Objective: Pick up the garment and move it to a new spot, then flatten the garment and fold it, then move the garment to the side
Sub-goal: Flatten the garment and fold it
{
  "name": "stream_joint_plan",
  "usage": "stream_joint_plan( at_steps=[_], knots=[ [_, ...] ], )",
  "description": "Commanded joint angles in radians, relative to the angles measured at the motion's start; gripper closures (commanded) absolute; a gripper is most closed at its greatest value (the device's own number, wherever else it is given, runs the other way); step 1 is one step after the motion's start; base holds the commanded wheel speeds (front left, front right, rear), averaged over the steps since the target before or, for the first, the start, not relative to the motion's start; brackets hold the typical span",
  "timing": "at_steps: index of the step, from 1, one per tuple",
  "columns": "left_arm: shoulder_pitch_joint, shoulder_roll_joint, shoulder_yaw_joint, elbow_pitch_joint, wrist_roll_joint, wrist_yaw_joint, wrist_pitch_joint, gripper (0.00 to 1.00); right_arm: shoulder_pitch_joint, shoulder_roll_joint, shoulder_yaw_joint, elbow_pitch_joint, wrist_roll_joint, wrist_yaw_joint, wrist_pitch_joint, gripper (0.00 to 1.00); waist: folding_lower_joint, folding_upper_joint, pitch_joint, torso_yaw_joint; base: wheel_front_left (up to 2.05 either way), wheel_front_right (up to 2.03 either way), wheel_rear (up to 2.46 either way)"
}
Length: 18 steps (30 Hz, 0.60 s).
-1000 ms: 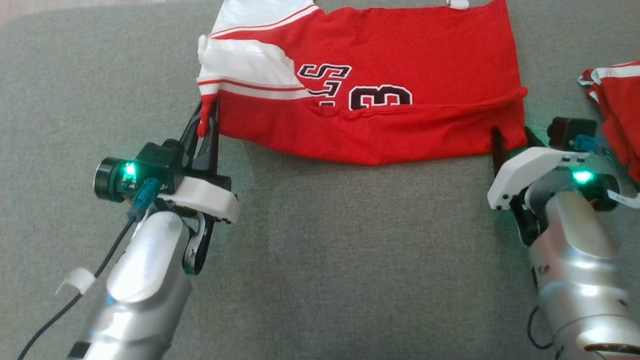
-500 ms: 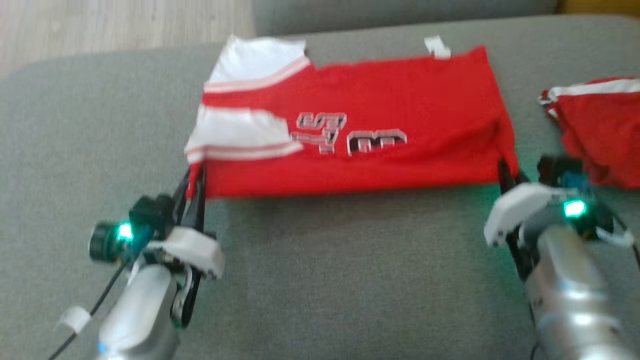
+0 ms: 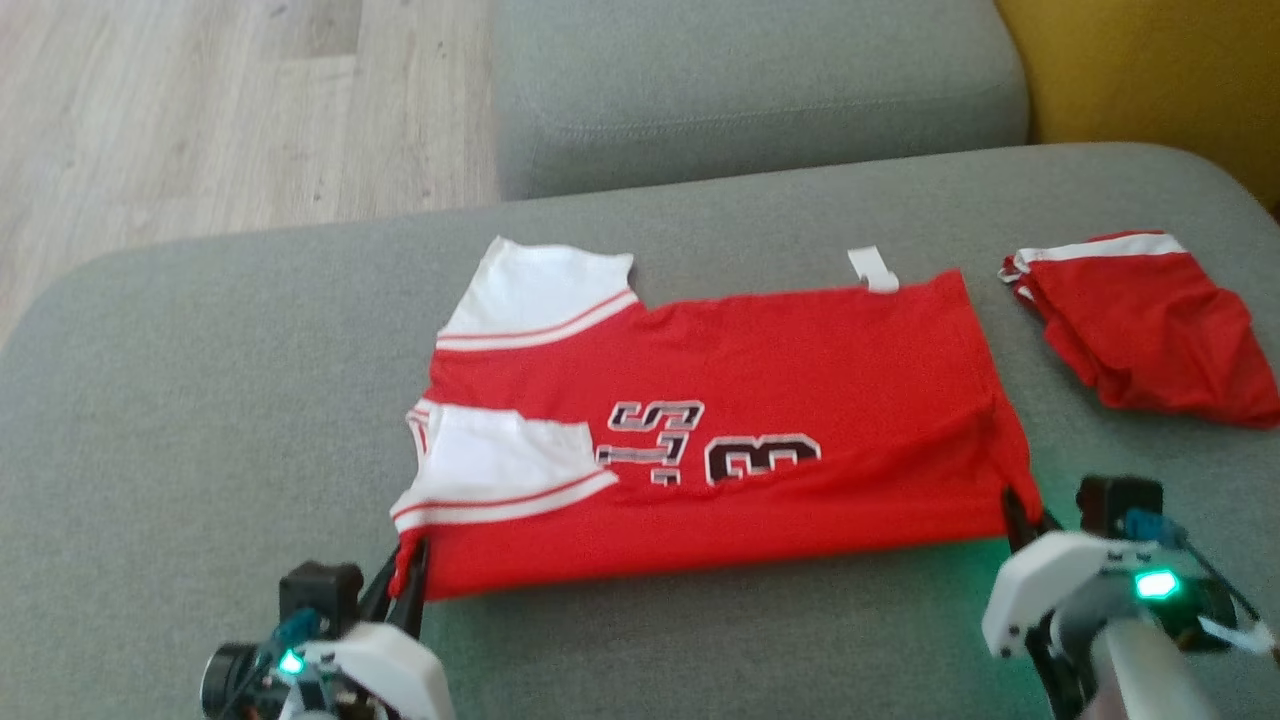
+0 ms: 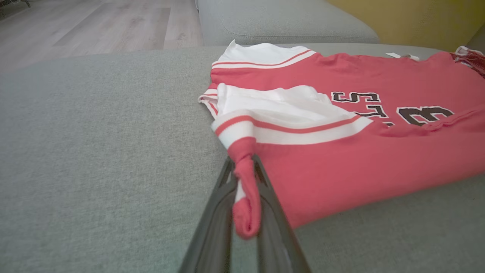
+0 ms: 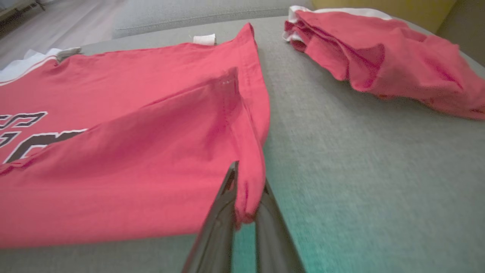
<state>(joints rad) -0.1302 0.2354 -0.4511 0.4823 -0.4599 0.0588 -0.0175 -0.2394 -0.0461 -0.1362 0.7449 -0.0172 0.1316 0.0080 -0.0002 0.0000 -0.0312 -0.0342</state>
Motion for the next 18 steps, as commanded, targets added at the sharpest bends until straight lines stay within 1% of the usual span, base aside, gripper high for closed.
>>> stream_joint_plan(
  at_steps=[1, 5, 11, 12, 13, 14, 15, 16, 18],
  knots=[
    [-0.030, 0.035, 0.041, -0.040, -0.005, 0.012, -0.001, 1.00, -0.011, -0.004, 0.024, -0.052, 0.003, -0.001, 0.008, 1.00, 0.0002, 0.0000, -0.009, -0.006, 0.00, 0.00, 0.00],
    [0.018, 0.049, 0.032, -0.096, -0.008, 0.023, 0.029, 1.00, 0.073, -0.004, 0.028, -0.169, 0.025, -0.001, 0.068, 1.00, 0.0002, 0.0000, -0.016, -0.010, 0.00, 0.00, 0.00],
    [0.045, 0.054, 0.017, -0.147, -0.011, 0.034, 0.061, 1.00, 0.145, -0.004, 0.030, -0.308, 0.063, -0.001, 0.132, 1.00, 0.0002, 0.0000, -0.011, -0.015, 0.00, 0.00, 0.00],
    [0.047, 0.054, 0.015, -0.151, -0.011, 0.036, 0.065, 1.00, 0.153, -0.004, 0.031, -0.325, 0.068, -0.001, 0.137, 0.92, 0.0002, 0.0000, -0.010, -0.015, 0.00, 0.00, 0.00],
    [0.047, 0.055, 0.013, -0.154, -0.010, 0.037, 0.068, 1.00, 0.159, -0.004, 0.034, -0.342, 0.071, -0.001, 0.140, 0.21, 0.0002, 0.0000, -0.008, -0.016, 0.00, 0.00, 0.00],
    [0.048, 0.054, 0.013, -0.158, -0.011, 0.040, 0.067, 1.00, 0.165, -0.004, 0.034, -0.355, 0.078, -0.001, 0.141, 0.00, 0.0002, 0.0000, -0.006, -0.017, 0.00, 0.00, 0.00],
    [0.047, 0.053, 0.017, -0.164, -0.009, 0.046, 0.056, 0.52, 0.170, -0.004, 0.033, -0.368, 0.087, -0.001, 0.141, 0.00, 0.0002, 0.0000, -0.003, -0.018, 0.00, 0.00, 0.00],
    [0.045, 0.051, 0.022, -0.171, -0.008, 0.053, 0.041, 0.00, 0.172, -0.004, 0.032, -0.379, 0.098, -0.001, 0.138, 0.00, 0.0002, 0.0000, 0.000, -0.020, 0.00, 0.00, 0.00],
    [0.042, 0.043, 0.031, -0.183, -0.008, 0.063, 0.011, 0.00, 0.171, -0.004, 0.028, -0.393, 0.155, -0.001, 0.117, 0.00, 0.0002, 0.0000, 0.005, -0.022, 0.00, 0.00, 0.00]
  ],
)
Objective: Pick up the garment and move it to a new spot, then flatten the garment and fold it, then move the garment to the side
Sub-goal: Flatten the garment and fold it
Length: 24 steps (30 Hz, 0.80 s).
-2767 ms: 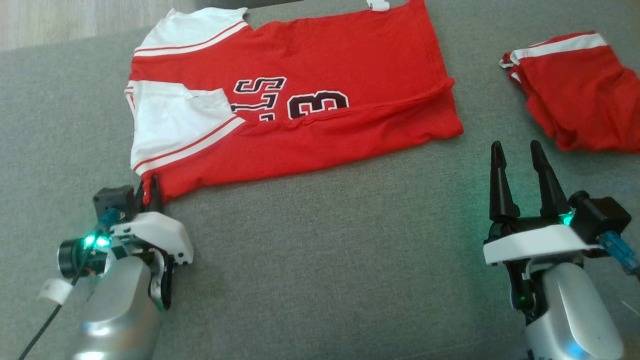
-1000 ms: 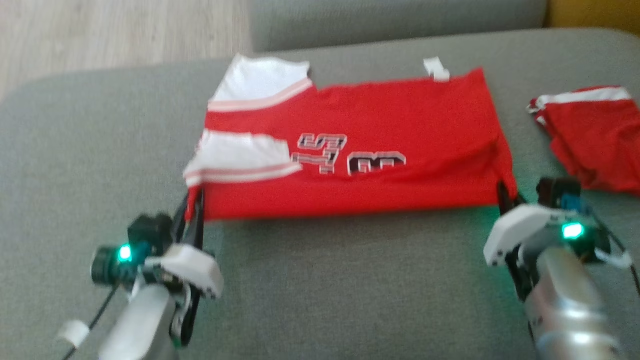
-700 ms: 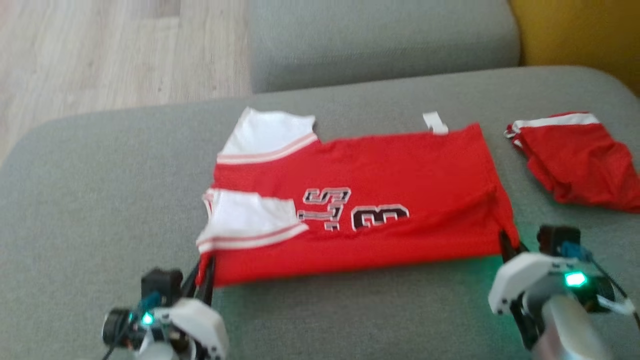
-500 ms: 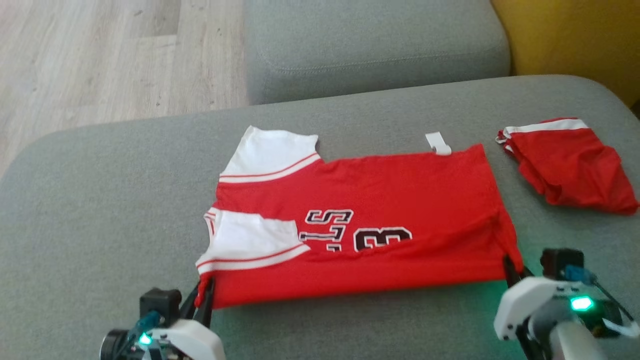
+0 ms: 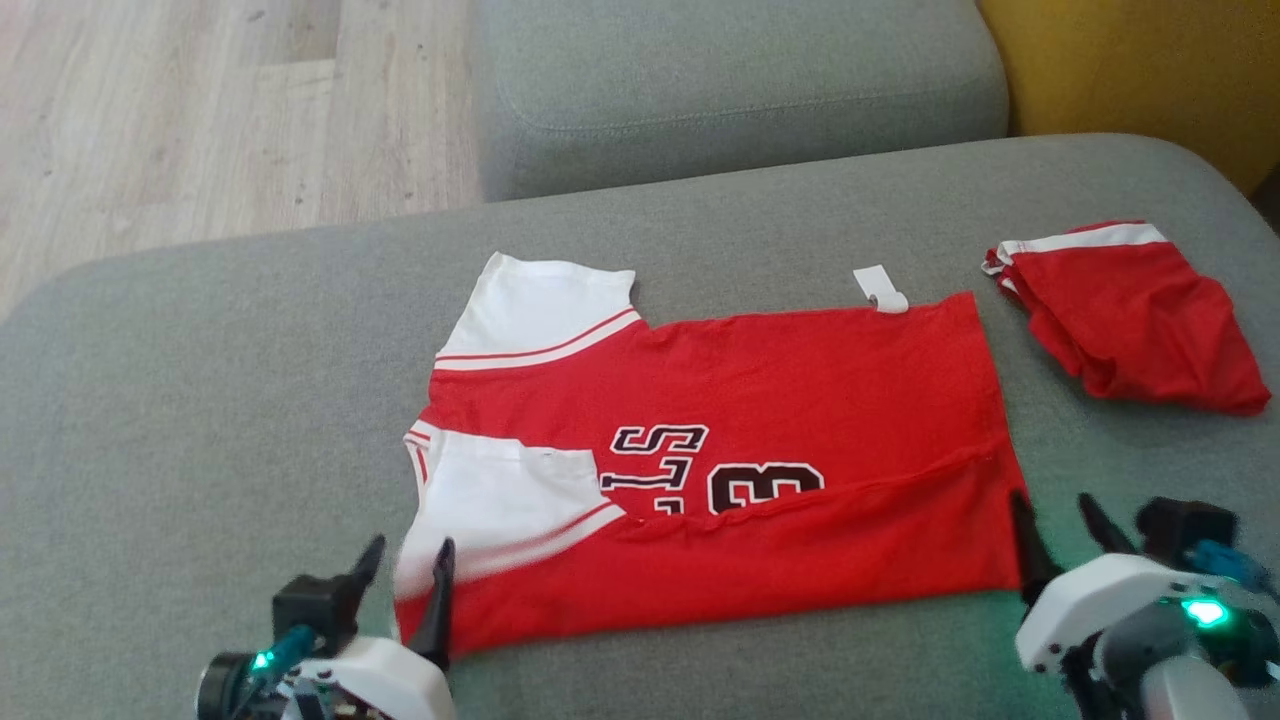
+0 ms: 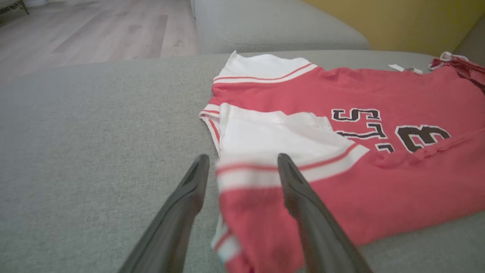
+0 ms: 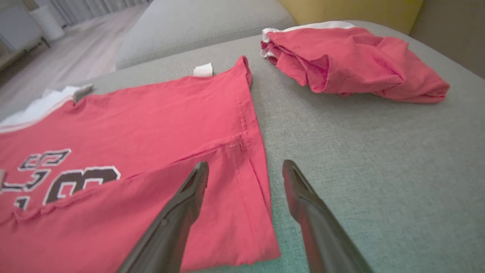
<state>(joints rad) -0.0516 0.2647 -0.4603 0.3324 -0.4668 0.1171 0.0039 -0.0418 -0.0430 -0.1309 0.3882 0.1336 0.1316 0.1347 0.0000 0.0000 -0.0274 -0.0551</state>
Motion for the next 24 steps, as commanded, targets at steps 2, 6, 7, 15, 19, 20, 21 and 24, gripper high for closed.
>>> stream_joint_plan(
  at_steps=[2, 6, 7, 15, 19, 20, 21, 24],
  knots=[
    [-0.046, 0.009, 0.052, -0.043, 0.001, 0.011, -0.048, 0.00, -0.031, -0.007, 0.018, -0.044, 0.024, -0.001, -0.048, 0.00, 0.0000, 0.0000, 0.007, -0.001, 0.00, 0.00, 0.00],
    [-0.068, -0.006, 0.078, -0.070, 0.005, 0.023, -0.146, 0.00, -0.045, -0.007, 0.032, -0.066, 0.064, -0.001, -0.165, 0.00, 0.0000, 0.0000, 0.019, -0.005, 0.00, 0.00, 0.00],
    [-0.073, -0.009, 0.084, -0.078, 0.007, 0.025, -0.172, 0.00, -0.049, -0.007, 0.037, -0.074, 0.067, -0.001, -0.197, 0.00, 0.0000, 0.0000, 0.022, -0.007, 0.00, 0.00, 0.00],
    [-0.153, -0.015, 0.127, -0.135, 0.028, -0.006, -0.257, 0.00, -0.090, -0.007, 0.074, -0.138, 0.082, -0.001, -0.357, 0.00, 0.0000, 0.0000, 0.078, -0.033, 0.00, 0.00, 0.00],
    [-0.229, 0.011, 0.121, -0.121, 0.047, -0.035, -0.252, 0.00, -0.118, -0.007, 0.079, -0.155, 0.086, -0.001, -0.370, 0.00, 0.0000, 0.0000, 0.119, -0.049, 0.00, 0.00, 0.00],
    [-0.262, 0.021, 0.122, -0.112, 0.052, -0.044, -0.244, 0.00, -0.130, -0.007, 0.080, -0.160, 0.086, -0.001, -0.373, 0.00, 0.0000, 0.0000, 0.134, -0.055, 0.00, 0.00, 0.00],
    [-0.296, 0.032, 0.124, -0.099, 0.055, -0.049, -0.231, 0.00, -0.142, -0.007, 0.082, -0.165, 0.087, -0.001, -0.375, 0.00, 0.0000, 0.0000, 0.149, -0.061, 0.00, 0.00, 0.00],
    [-0.403, 0.070, 0.122, -0.039, 0.053, -0.090, -0.159, 0.00, -0.179, -0.007, 0.087, -0.175, 0.095, -0.001, -0.381, 0.00, 0.0000, 0.0000, 0.195, -0.081, 0.00, 0.00, 0.00]
  ],
)
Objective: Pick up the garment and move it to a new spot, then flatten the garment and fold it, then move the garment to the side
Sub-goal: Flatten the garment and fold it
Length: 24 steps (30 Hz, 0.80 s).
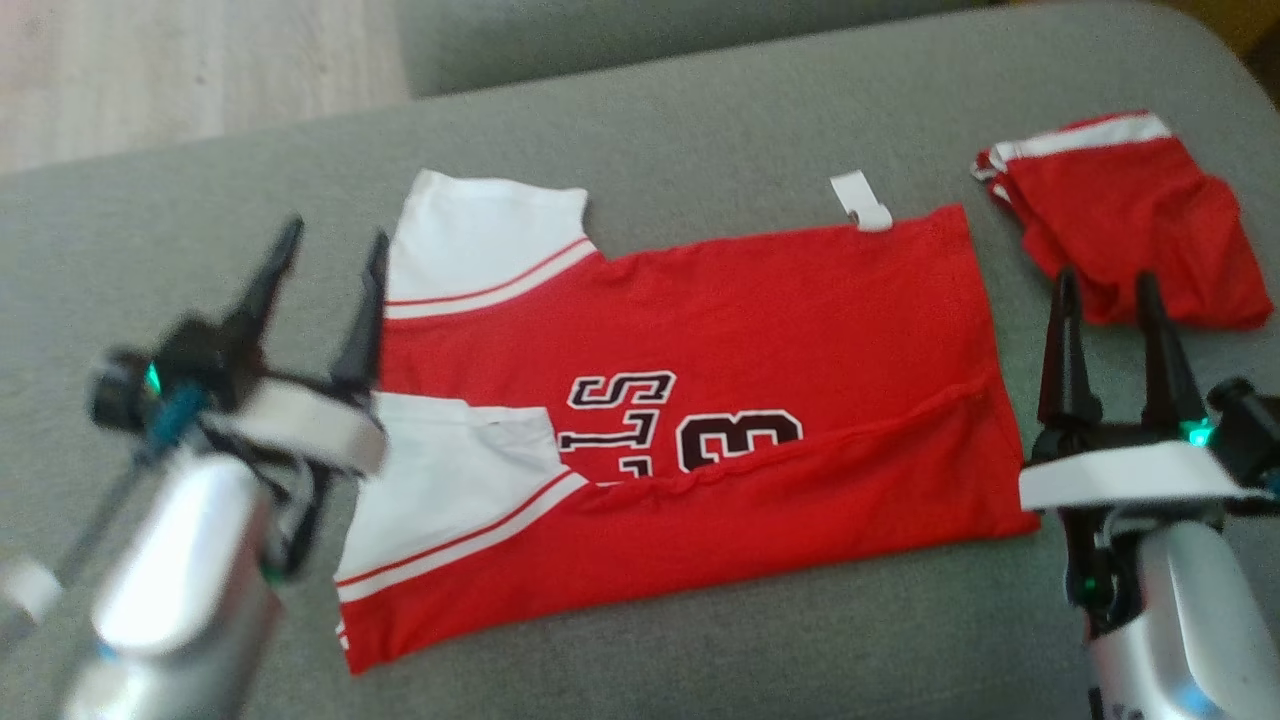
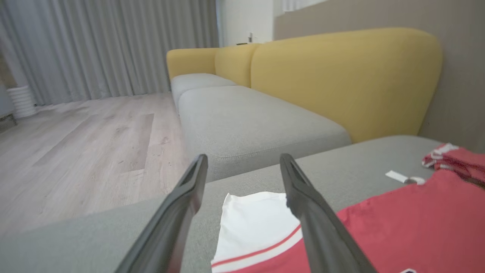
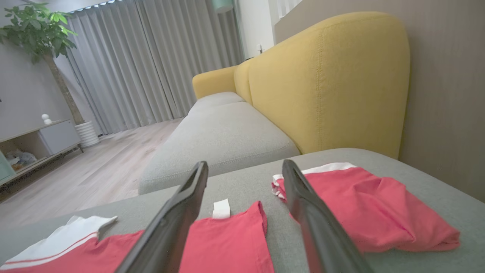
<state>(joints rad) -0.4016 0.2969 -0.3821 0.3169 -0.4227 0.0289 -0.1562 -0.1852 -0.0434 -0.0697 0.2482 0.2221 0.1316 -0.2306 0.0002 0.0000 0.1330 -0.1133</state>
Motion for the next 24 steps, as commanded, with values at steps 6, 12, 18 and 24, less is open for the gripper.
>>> stream_joint_plan(
  at_steps=[6, 12, 18, 24],
  knots=[
    [-0.259, 0.118, -0.006, 0.125, 0.034, -0.105, 0.151, 0.00, -0.097, -0.007, 0.037, -0.040, 0.025, -0.001, -0.025, 0.00, -0.0002, 0.0000, 0.107, -0.066, 0.00, 0.00, 0.00],
    [-0.437, 0.178, -0.093, 0.284, -0.032, -0.157, 0.375, 0.00, -0.141, -0.007, 0.062, -0.056, 0.049, -0.001, -0.030, 0.00, -0.0002, 0.0000, 0.184, -0.113, 0.00, 0.00, 0.00],
    [-0.544, 0.211, -0.149, 0.373, -0.107, -0.159, 0.422, 0.00, -0.160, -0.007, 0.063, -0.077, 0.077, -0.001, -0.031, 0.00, -0.0002, 0.0000, 0.244, -0.140, 0.00, 0.00, 0.00],
    [-0.609, 0.230, -0.214, 0.457, -0.159, -0.159, 0.421, 0.00, -0.164, -0.007, 0.078, -0.091, 0.111, -0.001, -0.031, 0.00, -0.0002, 0.0000, 0.290, -0.161, 0.00, 0.00, 0.00]
  ],
)
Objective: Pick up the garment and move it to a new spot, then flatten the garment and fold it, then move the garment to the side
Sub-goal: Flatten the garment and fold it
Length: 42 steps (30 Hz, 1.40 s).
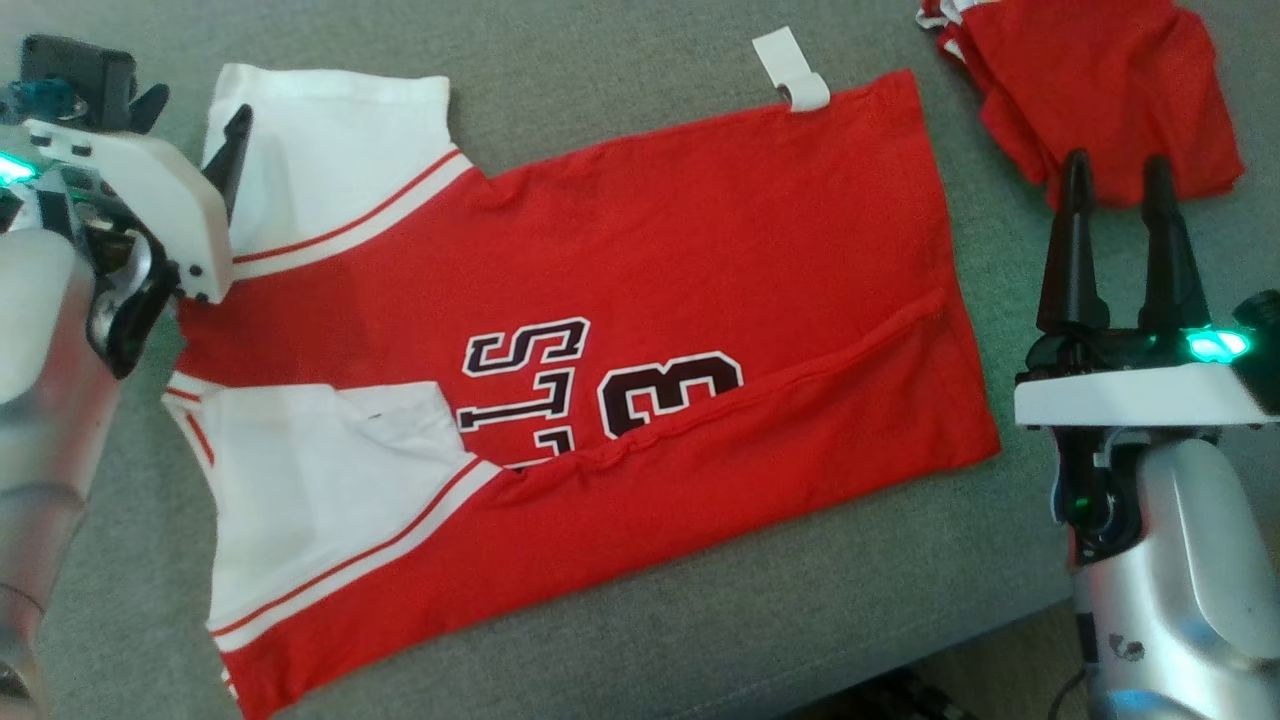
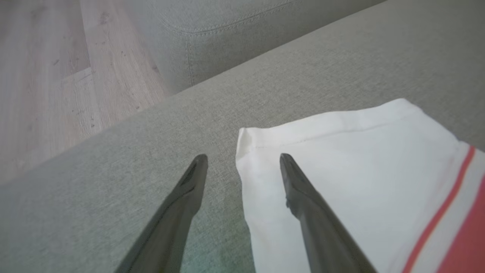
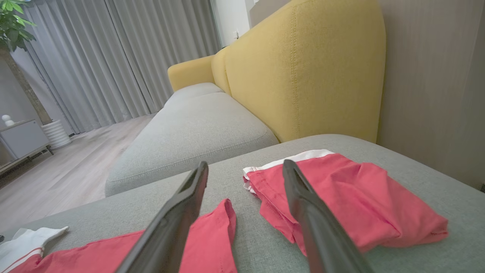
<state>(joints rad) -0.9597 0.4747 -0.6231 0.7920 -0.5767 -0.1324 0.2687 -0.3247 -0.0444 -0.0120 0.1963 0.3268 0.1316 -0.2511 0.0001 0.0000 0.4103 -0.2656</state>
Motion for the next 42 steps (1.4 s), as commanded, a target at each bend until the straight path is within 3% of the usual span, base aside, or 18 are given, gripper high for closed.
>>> stream_joint_plan(
  at_steps=[1, 15, 16, 18, 19, 25, 33, 36, 38, 42],
  knots=[
    [-0.060, 0.051, 0.020, -0.007, -0.014, 0.002, -0.003, 0.00, -0.024, -0.006, 0.021, -0.043, 0.009, -0.001, -0.010, 0.00, -0.0001, 0.0000, 0.019, -0.011, 0.00, 0.00, 0.00],
    [-0.121, 0.051, -0.085, 0.084, -0.113, 0.002, -0.043, 0.00, -0.028, -0.006, 0.053, -0.043, 0.044, -0.001, -0.011, 0.00, -0.0001, 0.0000, 0.063, -0.033, 0.00, 0.00, 0.00],
    [-0.122, 0.048, -0.094, 0.085, -0.123, 0.002, -0.039, 0.17, -0.030, -0.006, 0.052, -0.043, 0.044, -0.001, -0.011, 0.00, -0.0001, 0.0000, 0.065, -0.033, 0.00, 0.00, 0.00],
    [-0.120, 0.046, -0.116, 0.082, -0.143, 0.002, -0.031, 0.92, -0.032, -0.006, 0.048, -0.041, 0.044, -0.001, -0.011, 0.00, -0.0001, 0.0000, 0.066, -0.032, 0.00, 0.00, 0.00],
    [-0.119, 0.046, -0.127, 0.079, -0.153, 0.002, -0.030, 1.00, -0.033, -0.006, 0.046, -0.039, 0.043, -0.001, -0.011, 0.00, -0.0001, 0.0000, 0.066, -0.031, 0.00, 0.00, 0.00],
    [-0.111, 0.058, -0.175, 0.050, -0.198, 0.002, -0.095, 1.00, -0.042, -0.006, 0.041, -0.056, -0.004, -0.001, -0.011, 0.00, -0.0001, 0.0000, 0.036, -0.015, 0.00, 0.00, 0.00],
    [-0.090, 0.047, -0.173, -0.011, -0.213, 0.003, -0.308, 1.00, -0.072, -0.006, 0.019, -0.045, -0.146, -0.001, -0.005, 0.00, -0.0001, 0.0000, -0.045, 0.055, 0.00, 0.00, 0.00],
    [-0.066, 0.032, -0.163, -0.061, -0.215, 0.013, -0.377, 1.00, -0.096, -0.008, 0.003, -0.040, -0.210, -0.001, 0.049, 0.00, -0.0001, 0.0000, -0.072, 0.102, 0.00, 0.00, 0.00],
    [-0.044, 0.023, -0.164, -0.104, -0.214, 0.025, -0.404, 1.00, -0.112, -0.032, -0.004, -0.025, -0.221, -0.001, 0.113, 0.00, -0.0001, 0.0000, -0.089, 0.138, 0.00, 0.00, 0.00],
    [0.010, 0.014, -0.179, -0.219, -0.213, 0.044, -0.417, 1.00, -0.147, -0.145, 0.003, 0.023, -0.215, -0.001, 0.252, 0.00, -0.0001, 0.0000, -0.108, 0.202, 0.00, 0.00, 0.00]
  ],
)
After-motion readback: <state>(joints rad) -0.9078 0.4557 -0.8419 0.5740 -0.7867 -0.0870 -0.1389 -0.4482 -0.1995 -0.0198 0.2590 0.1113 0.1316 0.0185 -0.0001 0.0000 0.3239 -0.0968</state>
